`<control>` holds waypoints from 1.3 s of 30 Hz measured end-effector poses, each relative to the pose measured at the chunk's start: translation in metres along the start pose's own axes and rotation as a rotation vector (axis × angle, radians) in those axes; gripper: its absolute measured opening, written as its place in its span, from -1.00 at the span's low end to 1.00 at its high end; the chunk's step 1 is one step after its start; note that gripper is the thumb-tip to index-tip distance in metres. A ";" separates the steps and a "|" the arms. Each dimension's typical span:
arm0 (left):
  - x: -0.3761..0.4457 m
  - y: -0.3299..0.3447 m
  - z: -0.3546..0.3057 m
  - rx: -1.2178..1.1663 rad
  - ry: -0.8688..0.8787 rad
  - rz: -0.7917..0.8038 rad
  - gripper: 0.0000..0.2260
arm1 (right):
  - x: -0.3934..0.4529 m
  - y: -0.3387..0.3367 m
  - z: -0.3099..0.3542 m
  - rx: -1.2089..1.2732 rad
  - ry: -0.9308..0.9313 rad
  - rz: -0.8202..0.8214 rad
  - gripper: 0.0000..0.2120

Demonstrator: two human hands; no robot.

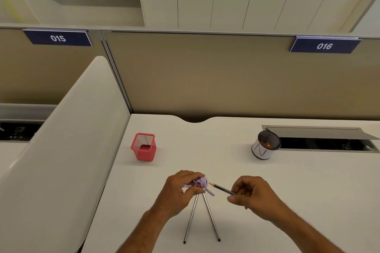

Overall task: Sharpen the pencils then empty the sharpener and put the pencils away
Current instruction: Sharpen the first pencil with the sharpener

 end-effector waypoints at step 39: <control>0.007 -0.011 -0.003 0.127 0.086 0.056 -0.83 | 0.003 0.014 0.003 -0.054 0.038 0.347 -0.71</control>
Point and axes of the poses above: each hand's wrist, its own x-axis towards the middle knuckle, its own y-axis out of the palm, z = x × y, the point moved 6 cm from there along x, towards the middle knuckle, and after that the axes turned 1 degree about -z, right-handed, at the moved point
